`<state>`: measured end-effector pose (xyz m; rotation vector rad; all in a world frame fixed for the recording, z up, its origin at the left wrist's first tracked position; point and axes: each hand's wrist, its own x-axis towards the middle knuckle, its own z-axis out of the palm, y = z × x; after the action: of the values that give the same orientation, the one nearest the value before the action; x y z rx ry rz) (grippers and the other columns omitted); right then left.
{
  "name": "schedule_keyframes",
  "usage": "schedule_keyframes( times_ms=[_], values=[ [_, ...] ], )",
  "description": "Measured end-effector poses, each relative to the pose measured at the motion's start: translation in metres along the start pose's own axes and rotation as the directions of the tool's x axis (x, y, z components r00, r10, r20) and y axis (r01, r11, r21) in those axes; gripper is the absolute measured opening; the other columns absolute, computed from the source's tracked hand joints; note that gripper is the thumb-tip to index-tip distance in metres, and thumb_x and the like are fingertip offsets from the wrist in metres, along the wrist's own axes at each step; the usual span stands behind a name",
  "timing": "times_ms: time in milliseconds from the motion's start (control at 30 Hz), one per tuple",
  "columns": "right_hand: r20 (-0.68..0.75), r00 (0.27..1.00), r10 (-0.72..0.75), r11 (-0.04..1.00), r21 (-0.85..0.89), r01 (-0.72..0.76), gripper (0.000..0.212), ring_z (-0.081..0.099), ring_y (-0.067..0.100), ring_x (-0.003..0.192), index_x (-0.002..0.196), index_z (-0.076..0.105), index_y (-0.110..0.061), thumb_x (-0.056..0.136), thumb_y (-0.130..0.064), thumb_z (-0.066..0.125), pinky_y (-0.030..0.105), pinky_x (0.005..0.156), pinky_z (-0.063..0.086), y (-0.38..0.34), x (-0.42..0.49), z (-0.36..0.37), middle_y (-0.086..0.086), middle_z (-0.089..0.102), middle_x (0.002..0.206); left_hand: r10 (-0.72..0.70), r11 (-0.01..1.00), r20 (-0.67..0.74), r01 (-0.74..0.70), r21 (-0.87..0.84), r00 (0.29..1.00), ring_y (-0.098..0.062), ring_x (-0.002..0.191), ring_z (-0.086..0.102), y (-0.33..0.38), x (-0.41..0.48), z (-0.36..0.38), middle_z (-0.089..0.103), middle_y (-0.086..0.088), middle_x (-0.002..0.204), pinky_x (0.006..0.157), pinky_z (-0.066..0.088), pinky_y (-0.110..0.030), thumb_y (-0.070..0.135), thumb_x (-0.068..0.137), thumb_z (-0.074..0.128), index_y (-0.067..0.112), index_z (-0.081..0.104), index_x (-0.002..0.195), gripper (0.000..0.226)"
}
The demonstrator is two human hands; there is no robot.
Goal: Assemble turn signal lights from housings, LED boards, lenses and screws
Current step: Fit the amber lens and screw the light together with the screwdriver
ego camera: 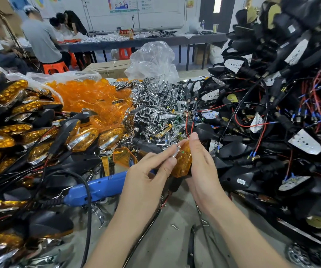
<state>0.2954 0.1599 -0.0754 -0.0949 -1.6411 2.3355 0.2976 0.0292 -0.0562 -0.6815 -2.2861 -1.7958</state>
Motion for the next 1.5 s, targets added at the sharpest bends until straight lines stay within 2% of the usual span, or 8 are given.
schedule_keyframes(
  times_ms=[200,367,633,867,933,1033,1133,1500],
  values=[
    [0.013,1.000,0.002,1.000,0.001,-0.002,0.064,0.067,0.017,0.088,0.081,0.075,-0.032,0.060,-0.092,0.066,0.043,0.093,0.053,0.001,0.001,0.001,0.000,0.072,0.087,0.001,0.999,0.010,-0.002,0.049,1.000,-0.025,0.087,0.062,-0.002,0.001,-0.001,0.068,0.001,0.093,0.080,0.053,-0.051,0.044,0.089,0.059,0.062,0.062,0.116,0.032],
    [0.020,1.000,-0.002,1.000,-0.020,0.002,0.066,0.067,0.019,0.089,0.084,0.074,-0.032,0.062,-0.093,0.063,0.054,0.100,0.051,0.003,0.001,0.000,0.003,0.071,0.091,0.026,0.996,-0.002,-0.025,0.084,1.000,-0.013,0.077,0.059,-0.002,0.001,-0.003,0.065,0.008,0.086,0.068,0.050,-0.033,0.041,0.089,0.059,0.057,0.065,0.112,0.030],
    [-0.014,1.000,0.008,0.999,-0.045,-0.008,0.056,0.068,0.017,0.085,0.078,0.073,-0.033,0.070,-0.087,0.060,0.047,0.092,0.052,0.001,0.002,0.000,-0.002,0.072,0.084,-0.006,1.000,-0.003,0.006,0.017,1.000,-0.027,0.079,0.059,-0.001,-0.001,0.001,0.065,0.000,0.086,0.075,0.052,-0.049,0.040,0.088,0.061,0.059,0.063,0.115,0.033],
    [-0.028,0.999,0.043,0.999,-0.001,-0.043,0.049,0.068,0.010,0.076,0.077,0.075,-0.033,0.075,-0.080,0.061,0.026,0.069,0.053,-0.001,0.001,0.000,-0.006,0.072,0.081,-0.046,0.996,-0.025,0.044,-0.078,0.999,0.000,0.066,0.050,-0.001,-0.002,0.005,0.065,0.010,0.078,0.061,0.047,-0.024,0.037,0.084,0.064,0.049,0.070,0.110,0.030],
    [-0.030,0.999,0.040,0.999,-0.010,-0.040,0.051,0.069,0.015,0.081,0.079,0.074,-0.032,0.076,-0.081,0.061,0.032,0.074,0.057,0.000,0.002,0.000,-0.002,0.072,0.084,-0.079,0.992,-0.030,0.075,-0.103,0.996,-0.002,0.064,0.052,0.000,-0.002,0.005,0.070,0.001,0.084,0.062,0.050,-0.031,0.032,0.085,0.067,0.045,0.073,0.109,0.027],
    [-0.039,0.999,0.006,0.999,-0.036,-0.008,0.051,0.067,0.022,0.086,0.081,0.071,-0.029,0.076,-0.078,0.055,0.050,0.089,0.056,0.002,0.002,0.000,0.003,0.071,0.087,-0.086,0.994,-0.032,0.083,-0.078,0.996,-0.005,0.059,0.053,0.000,-0.002,0.005,0.070,-0.004,0.080,0.057,0.045,-0.018,0.023,0.090,0.069,0.055,0.070,0.104,0.035],
    [-0.056,0.998,-0.001,0.998,-0.056,-0.003,0.052,0.066,0.021,0.085,0.080,0.071,-0.030,0.076,-0.079,0.054,0.054,0.091,0.055,0.003,0.002,-0.001,0.003,0.069,0.086,-0.106,0.988,-0.009,0.104,-0.112,0.994,0.009,0.064,0.058,0.002,-0.001,0.004,0.074,0.017,0.080,0.063,0.044,-0.006,0.019,0.090,0.069,0.052,0.073,0.099,0.035],
    [-0.148,0.988,-0.032,0.995,-0.094,0.019,0.052,0.064,0.013,0.073,0.078,0.072,-0.028,0.076,-0.075,0.051,0.037,0.076,0.052,0.005,0.004,0.002,-0.002,0.070,0.077,-0.101,0.985,0.018,0.103,-0.141,0.995,0.010,0.072,0.061,-0.002,0.000,0.009,0.072,0.024,0.081,0.071,0.051,-0.010,0.016,0.094,0.065,0.047,0.072,0.104,0.033]
  ],
)
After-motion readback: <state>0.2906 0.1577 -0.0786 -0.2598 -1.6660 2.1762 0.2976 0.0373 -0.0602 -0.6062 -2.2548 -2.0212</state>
